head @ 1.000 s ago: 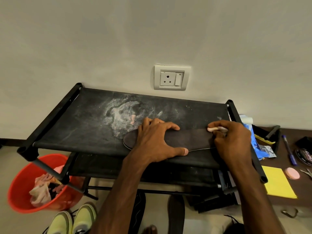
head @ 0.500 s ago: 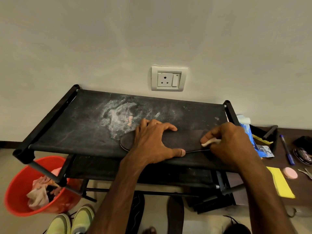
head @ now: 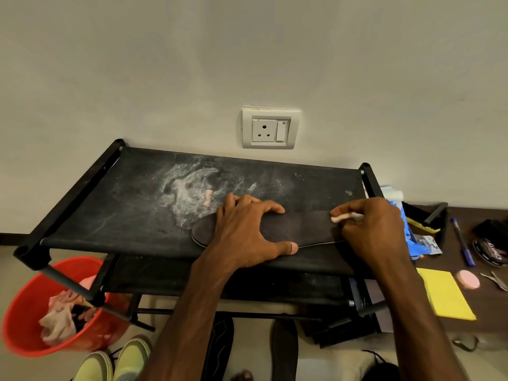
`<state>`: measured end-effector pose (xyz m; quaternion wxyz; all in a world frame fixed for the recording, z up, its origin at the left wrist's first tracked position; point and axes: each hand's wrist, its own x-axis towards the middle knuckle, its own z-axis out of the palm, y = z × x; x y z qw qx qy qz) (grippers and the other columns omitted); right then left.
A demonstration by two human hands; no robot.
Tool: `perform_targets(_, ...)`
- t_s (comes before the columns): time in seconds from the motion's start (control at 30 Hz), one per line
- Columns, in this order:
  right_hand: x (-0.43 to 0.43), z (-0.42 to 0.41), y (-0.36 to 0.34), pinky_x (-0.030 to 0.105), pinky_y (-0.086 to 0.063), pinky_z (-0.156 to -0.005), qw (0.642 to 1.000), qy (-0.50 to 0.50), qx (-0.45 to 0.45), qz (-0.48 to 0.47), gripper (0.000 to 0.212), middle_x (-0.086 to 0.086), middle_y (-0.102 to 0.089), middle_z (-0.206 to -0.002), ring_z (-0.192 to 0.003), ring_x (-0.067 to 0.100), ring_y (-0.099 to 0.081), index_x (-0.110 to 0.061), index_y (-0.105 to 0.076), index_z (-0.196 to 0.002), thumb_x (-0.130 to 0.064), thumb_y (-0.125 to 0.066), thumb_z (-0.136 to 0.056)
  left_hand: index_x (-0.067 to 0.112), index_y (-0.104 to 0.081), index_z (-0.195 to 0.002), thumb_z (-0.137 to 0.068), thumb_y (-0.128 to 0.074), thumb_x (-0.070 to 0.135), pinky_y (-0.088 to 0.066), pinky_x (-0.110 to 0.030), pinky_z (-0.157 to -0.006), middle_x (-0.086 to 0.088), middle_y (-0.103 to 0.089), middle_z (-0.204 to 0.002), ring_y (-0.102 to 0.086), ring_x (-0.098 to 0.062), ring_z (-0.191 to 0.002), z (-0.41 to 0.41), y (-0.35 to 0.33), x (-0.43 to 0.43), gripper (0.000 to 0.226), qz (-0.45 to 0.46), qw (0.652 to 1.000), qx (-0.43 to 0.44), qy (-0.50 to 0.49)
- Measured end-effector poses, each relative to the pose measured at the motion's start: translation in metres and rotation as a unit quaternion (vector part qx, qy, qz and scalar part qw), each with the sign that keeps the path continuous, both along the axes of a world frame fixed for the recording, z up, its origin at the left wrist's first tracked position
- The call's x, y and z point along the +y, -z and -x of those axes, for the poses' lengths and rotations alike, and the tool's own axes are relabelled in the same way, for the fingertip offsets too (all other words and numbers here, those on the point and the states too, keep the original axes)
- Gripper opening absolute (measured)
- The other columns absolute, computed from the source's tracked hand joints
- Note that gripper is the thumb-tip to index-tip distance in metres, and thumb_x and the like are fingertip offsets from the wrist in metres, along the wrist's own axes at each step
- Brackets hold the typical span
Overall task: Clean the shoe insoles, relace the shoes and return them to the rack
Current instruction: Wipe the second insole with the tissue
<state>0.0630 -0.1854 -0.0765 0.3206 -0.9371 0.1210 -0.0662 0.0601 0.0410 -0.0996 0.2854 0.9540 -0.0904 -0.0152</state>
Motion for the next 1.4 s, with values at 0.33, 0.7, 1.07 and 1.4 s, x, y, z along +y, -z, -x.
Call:
perform_targets(0.33,-0.007,0.001,-0.008,0.032,-0.054,-0.081,0.996,-0.03,0.041,0.073,0.014,0.0,-0.077,-0.087,-0.084,0.017,-0.068,-0.024,-0.082,-0.088,-0.013,-0.074,-0.086,0.053,-0.056,-0.126,-0.062,-0.076,0.077,-0.027,-0.041,-0.112,0.017,-0.048,-0.127,-0.029,-0.016,-0.125,-0.001,0.0,-0.001,0.071,-0.002,1.0,0.006,0.001)
perform_targets(0.7,-0.003,-0.005,0.008,0.029,-0.051,-0.079,1.0,0.014,-0.024,0.013,0.017,0.004,-0.077,-0.091,-0.081,0.014,-0.065,-0.018,-0.082,-0.098,-0.009,-0.073,-0.086,0.053,-0.056,-0.125,-0.061,-0.076,0.077,-0.027,-0.041,-0.112,0.018,-0.049,-0.126,-0.029,-0.016,-0.125,-0.001,0.001,-0.001,0.071,0.003,1.0,0.006,-0.005)
perform_targets(1.07,-0.012,-0.006,0.003,0.037,-0.06,-0.081,0.998,-0.01,0.027,0.053,0.003,0.002,-0.076,-0.082,-0.08,0.018,-0.07,-0.02,-0.08,-0.087,-0.02,-0.078,-0.085,0.052,-0.057,-0.125,-0.062,-0.077,0.076,-0.026,-0.038,-0.109,0.017,-0.05,-0.125,-0.029,-0.017,-0.124,-0.002,0.001,-0.002,0.07,0.002,1.0,0.005,0.001)
perform_targets(1.4,0.0,-0.01,0.017,0.029,-0.051,-0.079,0.995,0.038,-0.085,-0.023,0.014,-0.003,-0.072,-0.082,-0.076,0.009,-0.062,-0.018,-0.081,-0.1,-0.018,-0.074,-0.088,0.052,-0.057,-0.125,-0.062,-0.077,0.076,-0.025,-0.037,-0.108,0.017,-0.05,-0.126,-0.03,-0.017,-0.126,-0.002,0.001,-0.001,0.07,0.0,1.0,0.005,0.001)
